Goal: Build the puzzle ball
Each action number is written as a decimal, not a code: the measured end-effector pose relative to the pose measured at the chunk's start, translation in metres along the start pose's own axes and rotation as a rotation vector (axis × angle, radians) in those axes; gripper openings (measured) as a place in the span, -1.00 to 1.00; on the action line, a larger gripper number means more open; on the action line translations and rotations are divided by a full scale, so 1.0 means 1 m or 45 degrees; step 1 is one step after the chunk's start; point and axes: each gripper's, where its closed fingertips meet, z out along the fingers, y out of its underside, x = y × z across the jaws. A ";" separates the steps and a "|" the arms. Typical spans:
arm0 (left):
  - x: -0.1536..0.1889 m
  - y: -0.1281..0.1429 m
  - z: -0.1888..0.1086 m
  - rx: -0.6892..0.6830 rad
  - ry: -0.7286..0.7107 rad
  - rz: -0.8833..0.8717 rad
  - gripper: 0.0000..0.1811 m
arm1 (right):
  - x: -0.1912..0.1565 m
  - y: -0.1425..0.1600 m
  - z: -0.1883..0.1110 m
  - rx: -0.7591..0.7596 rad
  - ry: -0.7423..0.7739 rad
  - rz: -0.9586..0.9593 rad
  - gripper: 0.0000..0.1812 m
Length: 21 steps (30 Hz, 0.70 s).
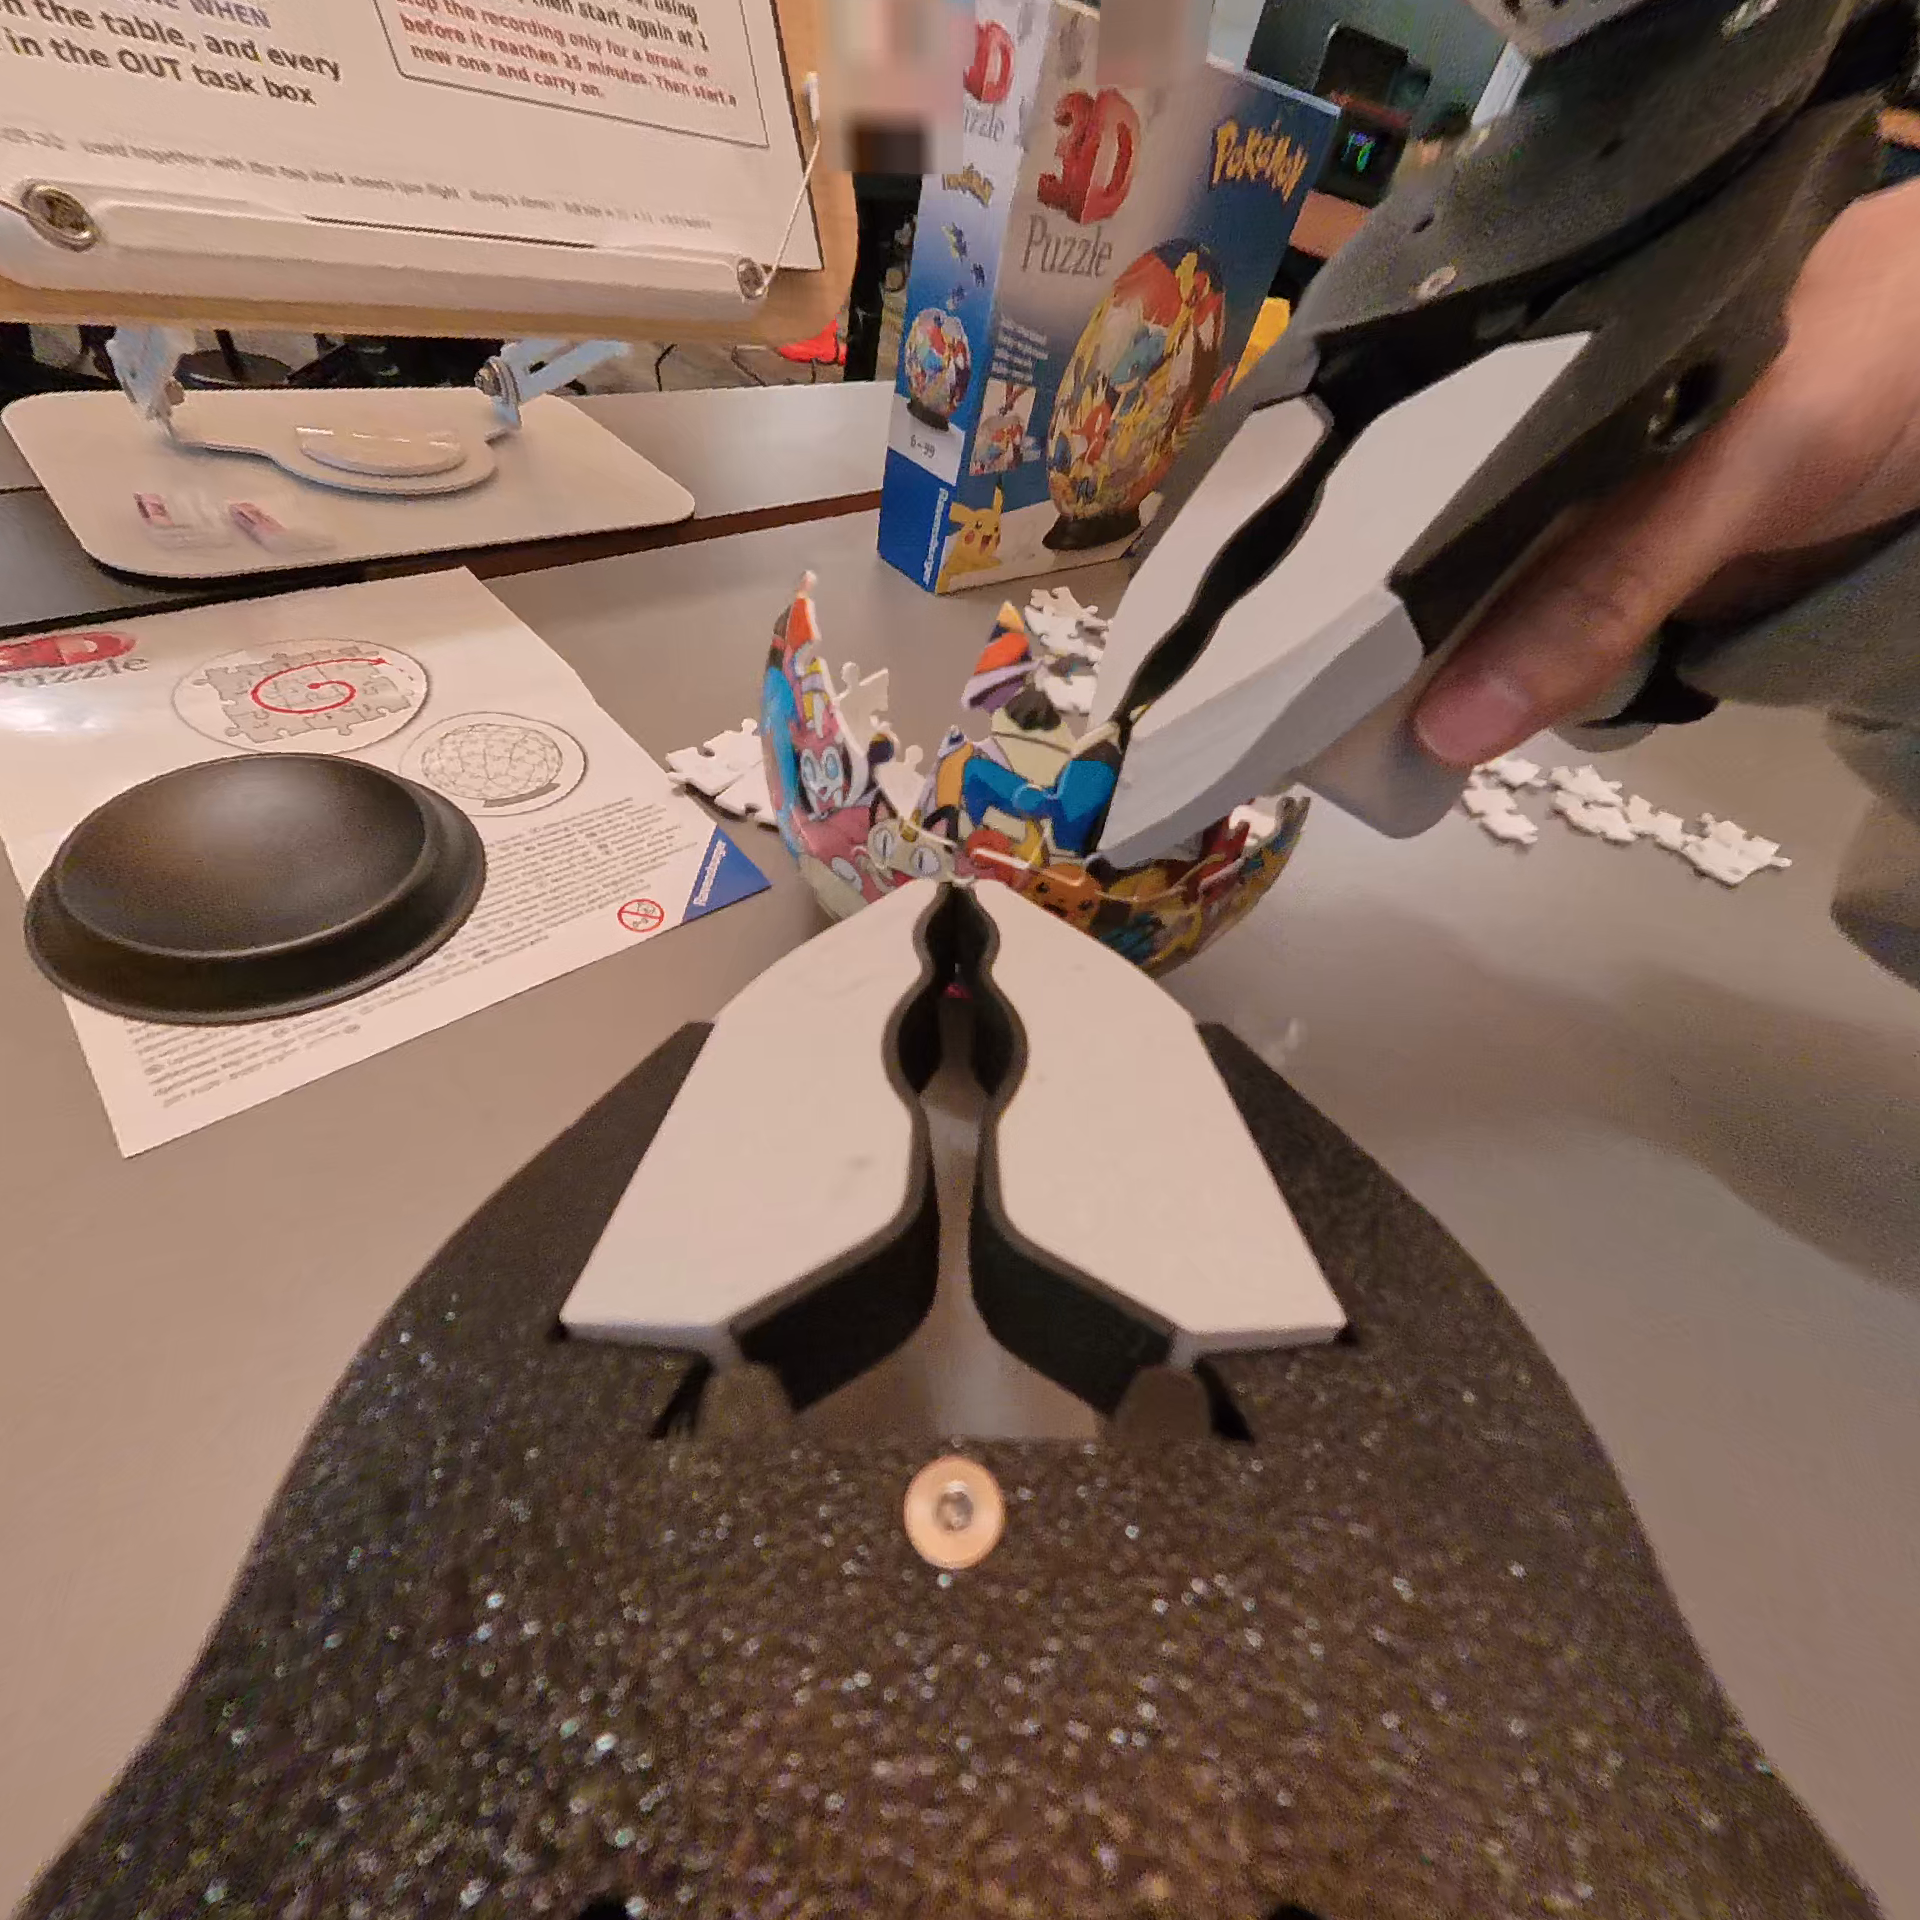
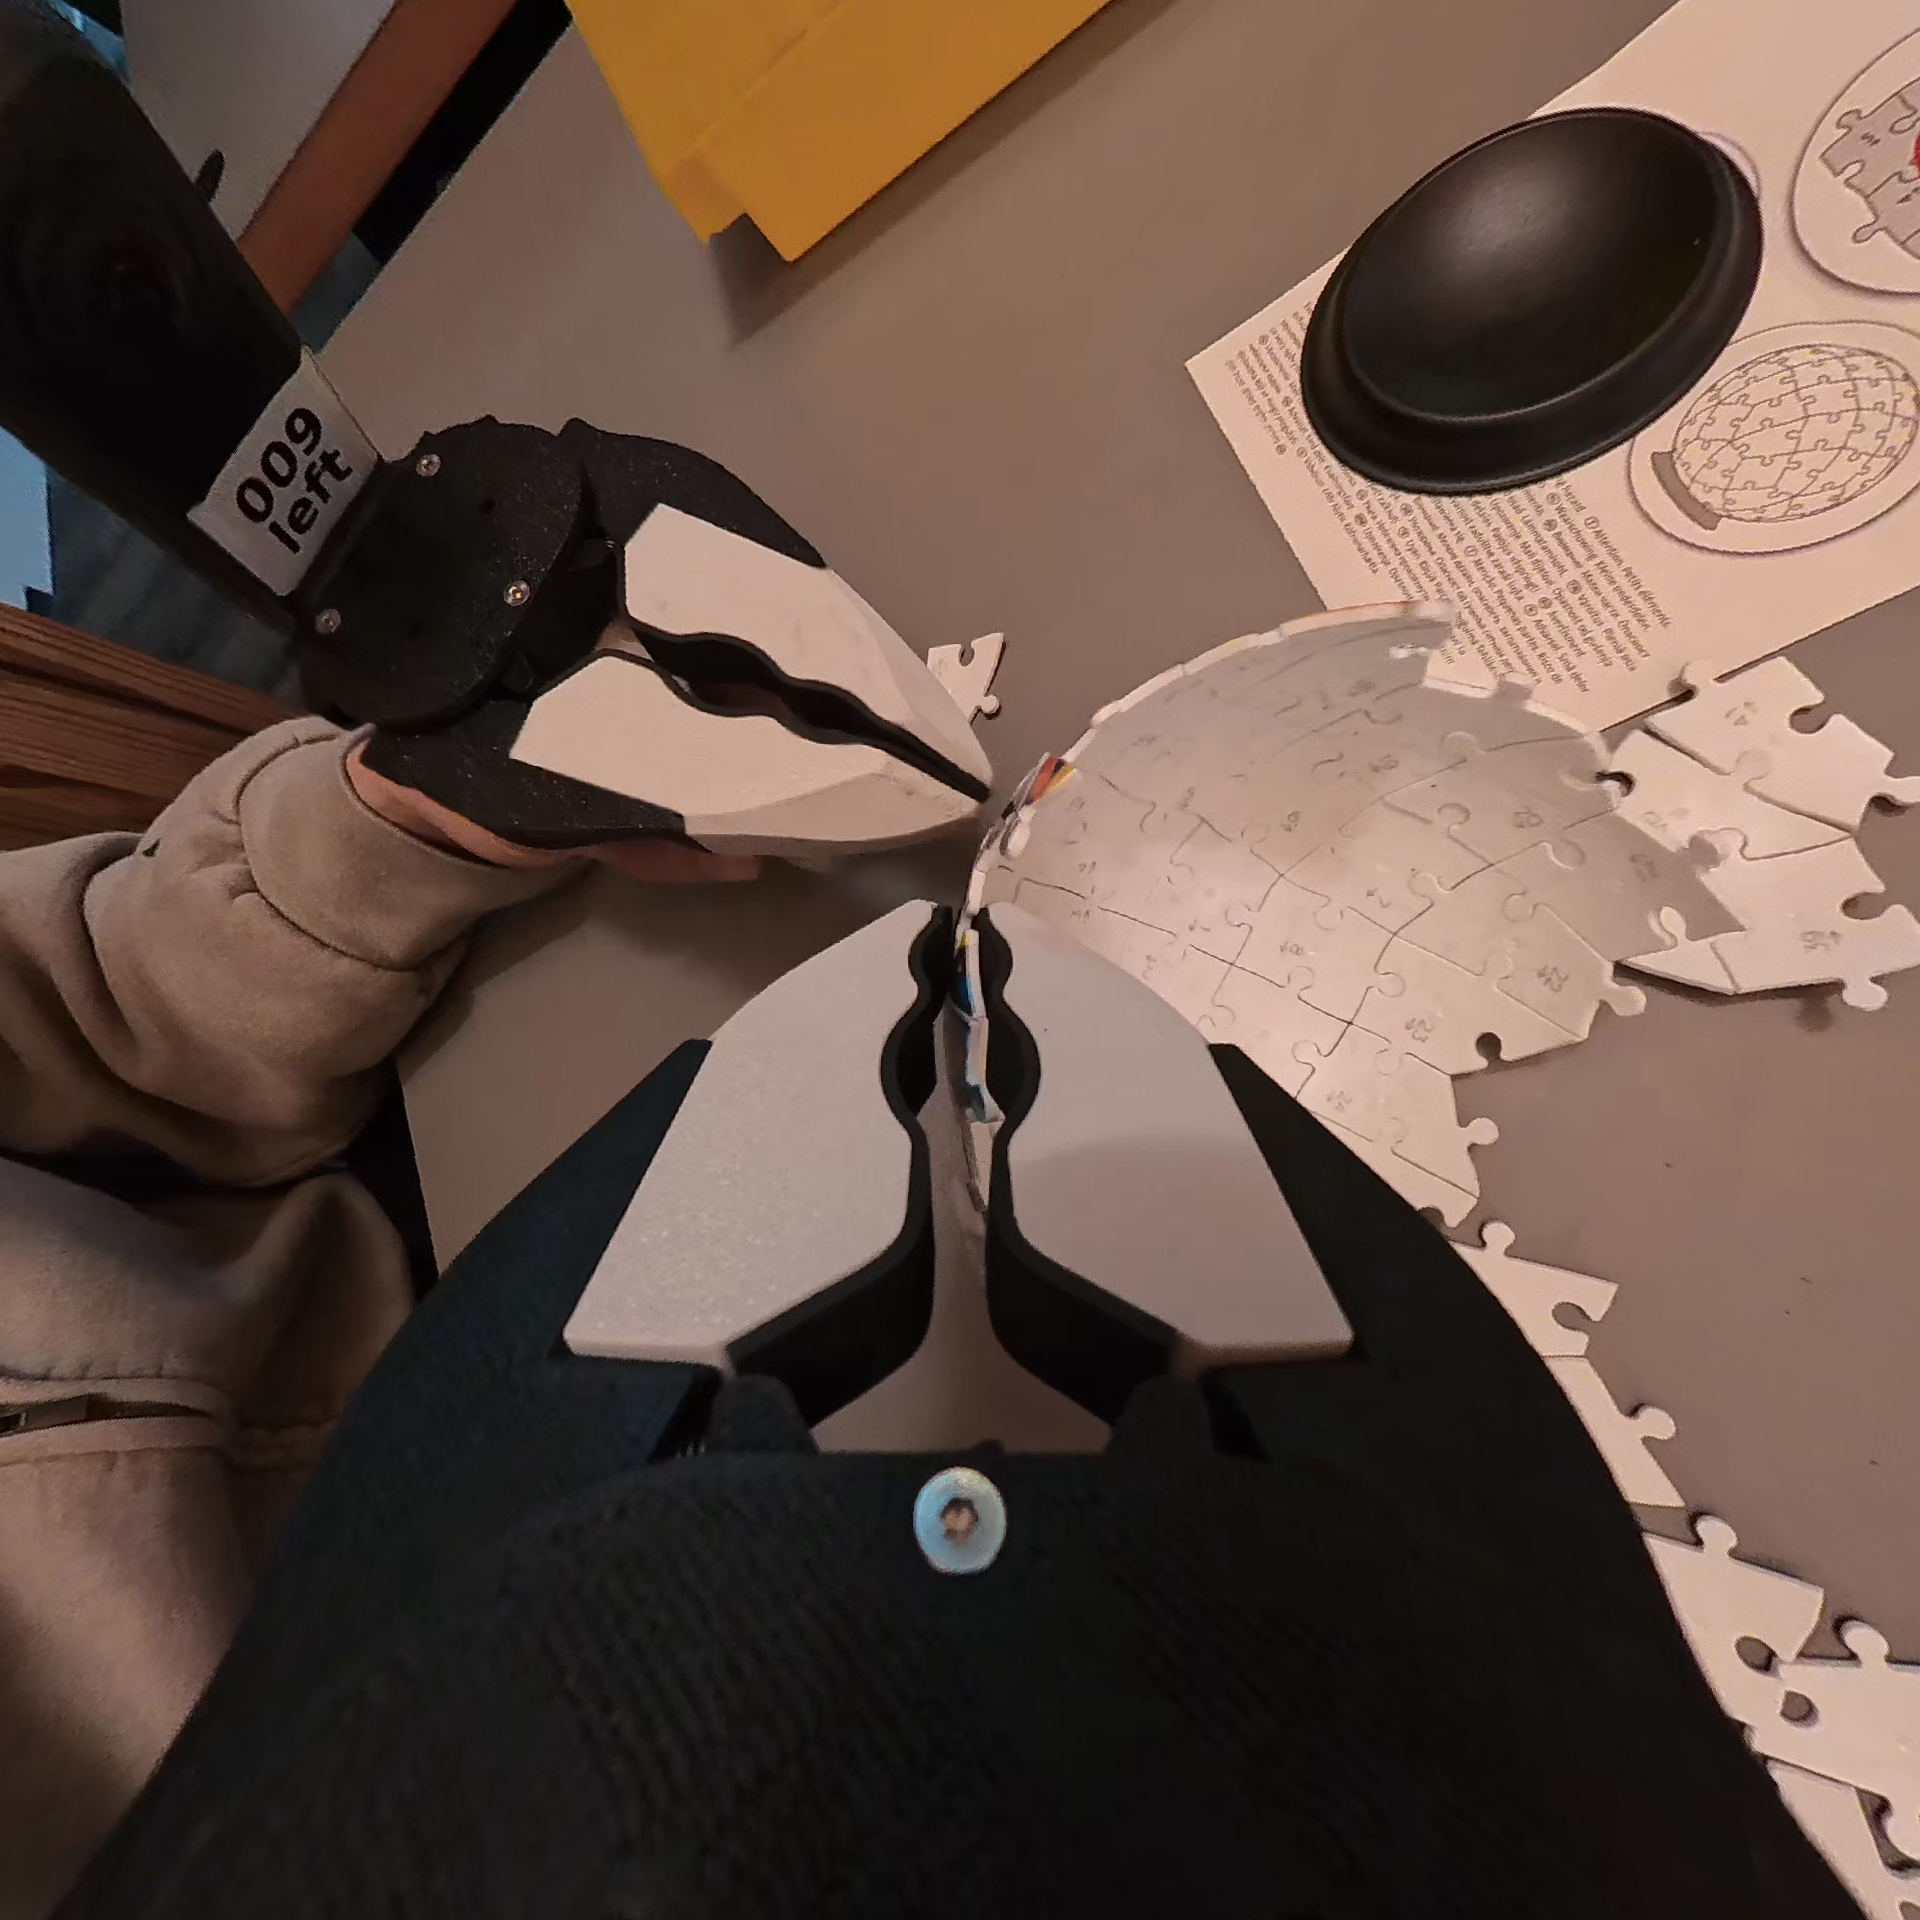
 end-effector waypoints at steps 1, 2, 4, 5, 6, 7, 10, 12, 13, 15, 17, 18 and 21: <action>0.000 -0.002 -0.001 0.013 0.012 -0.018 -1.00 | 0.000 0.000 0.000 0.004 -0.002 0.005 -0.96; 0.001 -0.003 -0.001 0.021 0.022 -0.033 -1.00 | 0.000 0.000 0.000 0.003 -0.008 0.007 -0.96; 0.003 -0.003 0.000 0.025 0.035 -0.043 -1.00 | -0.005 -0.001 0.002 0.008 -0.045 0.010 -0.96; 0.003 -0.002 0.000 0.024 0.029 -0.038 -1.00 | -0.005 -0.001 0.003 0.011 -0.038 0.009 -0.96; 0.002 -0.001 0.000 0.015 0.027 -0.027 -1.00 | -0.005 -0.001 0.004 0.011 -0.033 0.003 -0.96; 0.001 -0.001 0.000 0.012 0.023 -0.029 -1.00 | -0.005 -0.001 0.004 0.008 -0.035 0.005 -0.96; 0.000 -0.004 -0.002 0.035 0.022 -0.042 -1.00 | -0.004 -0.002 0.003 0.017 -0.049 0.027 -0.96; 0.001 -0.002 -0.001 0.021 0.026 -0.043 -1.00 | -0.005 -0.002 0.003 0.018 -0.060 0.030 -0.96; 0.001 -0.001 0.000 0.014 0.025 -0.040 -1.00 | -0.005 -0.002 0.003 0.017 -0.055 0.025 -0.96; -0.001 -0.002 -0.001 0.022 0.015 -0.036 -1.00 | -0.004 -0.002 0.002 0.020 -0.059 0.029 -0.96; -0.001 -0.004 -0.002 0.033 0.019 -0.043 -1.00 | -0.006 -0.003 0.003 0.033 -0.080 0.046 -0.96; 0.000 -0.003 -0.001 0.032 0.021 -0.049 -1.00 | -0.007 -0.003 0.004 0.036 -0.088 0.051 -0.96; -0.002 -0.002 -0.002 0.026 0.008 -0.041 -1.00 | -0.006 -0.003 0.004 0.034 -0.073 0.040 -0.96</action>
